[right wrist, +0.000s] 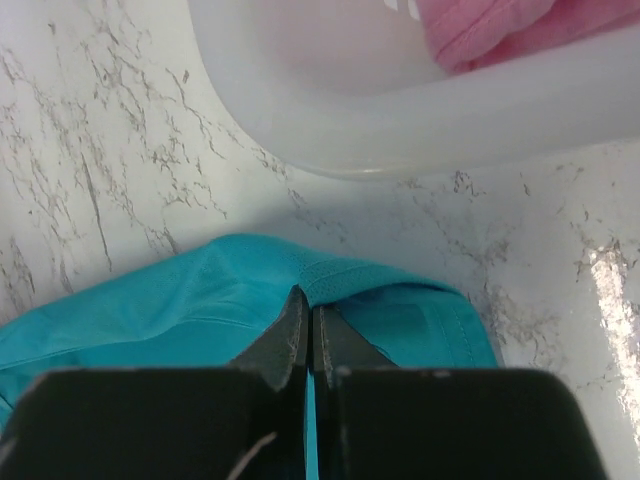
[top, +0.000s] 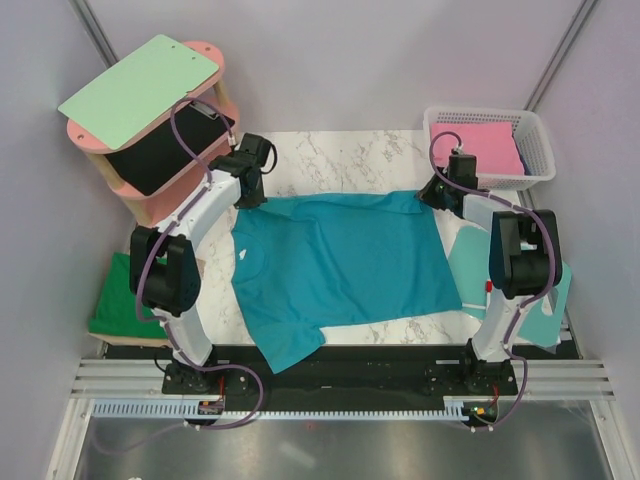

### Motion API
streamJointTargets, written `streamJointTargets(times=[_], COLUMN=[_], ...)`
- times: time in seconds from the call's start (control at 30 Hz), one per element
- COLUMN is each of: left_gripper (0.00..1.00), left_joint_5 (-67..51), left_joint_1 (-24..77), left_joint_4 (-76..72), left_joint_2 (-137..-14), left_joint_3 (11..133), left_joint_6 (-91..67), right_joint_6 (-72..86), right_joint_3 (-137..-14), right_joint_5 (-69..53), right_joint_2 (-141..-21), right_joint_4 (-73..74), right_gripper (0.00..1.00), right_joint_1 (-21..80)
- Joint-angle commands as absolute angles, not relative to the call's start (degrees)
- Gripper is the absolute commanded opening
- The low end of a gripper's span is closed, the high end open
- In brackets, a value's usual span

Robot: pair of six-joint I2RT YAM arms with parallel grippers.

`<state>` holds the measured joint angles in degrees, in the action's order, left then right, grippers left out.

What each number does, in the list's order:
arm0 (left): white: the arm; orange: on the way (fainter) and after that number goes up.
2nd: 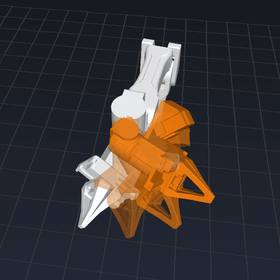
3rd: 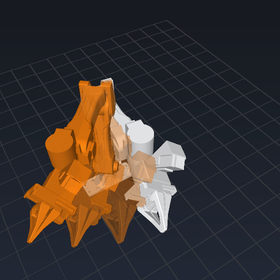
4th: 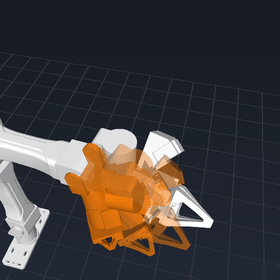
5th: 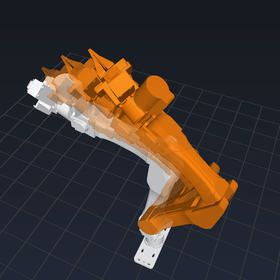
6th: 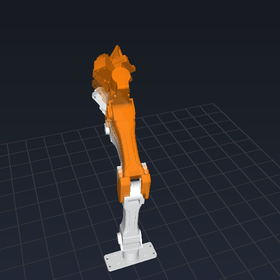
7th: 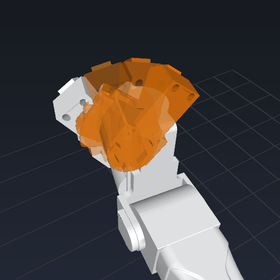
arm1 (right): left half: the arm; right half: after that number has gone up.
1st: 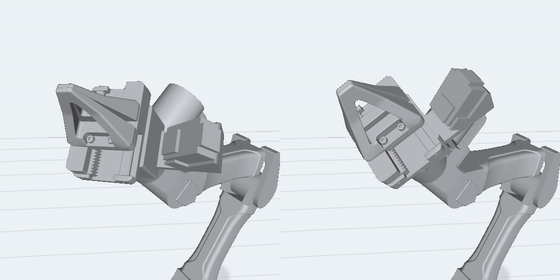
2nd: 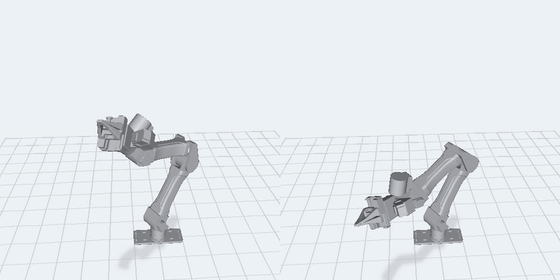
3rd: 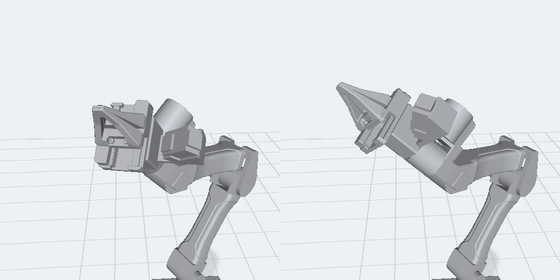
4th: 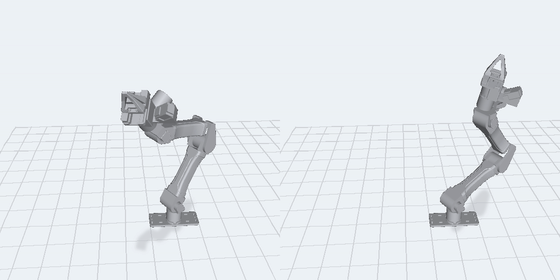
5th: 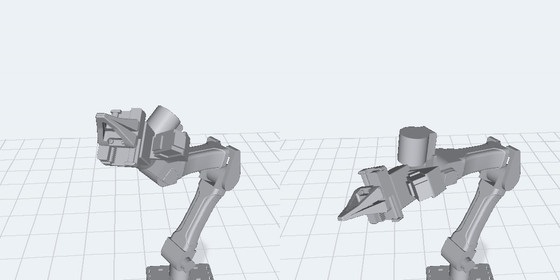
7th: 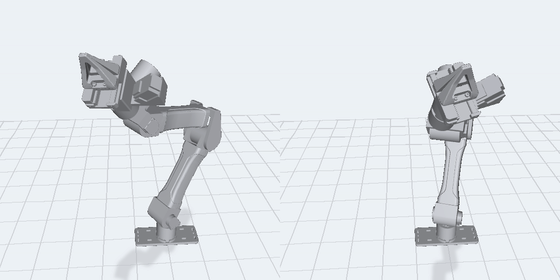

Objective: Fold and stack the t-shirts
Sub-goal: Fold the flattened tshirt in 1/3 of the way

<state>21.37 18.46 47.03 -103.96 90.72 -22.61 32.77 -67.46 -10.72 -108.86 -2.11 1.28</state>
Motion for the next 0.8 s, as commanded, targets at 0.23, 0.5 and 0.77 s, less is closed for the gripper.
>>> streamJointTargets(times=[0.23, 0.5, 0.77], left_gripper=[0.02, 0.02, 0.02], left_joint_5=[23.03, 21.01, 16.53], left_joint_1=[18.46, 18.37, 19.07], left_joint_4=[44.91, 45.78, 46.41], left_joint_2=[-96.51, -89.83, -87.89], left_joint_3=[78.05, 72.78, 67.51], left_joint_6=[-28.39, -28.74, -29.35], right_joint_6=[29.1, 28.21, 26.9], right_joint_3=[-72.77, -78.04, -82.44], right_joint_5=[-9.49, -9.67, -11.16], right_joint_2=[-109.16, -110.83, -114.78], right_joint_4=[7.46, 11.16, 14.76], right_gripper=[0.0, 0.0, 0.0], right_joint_1=[1.06, 0.26, 0.35])
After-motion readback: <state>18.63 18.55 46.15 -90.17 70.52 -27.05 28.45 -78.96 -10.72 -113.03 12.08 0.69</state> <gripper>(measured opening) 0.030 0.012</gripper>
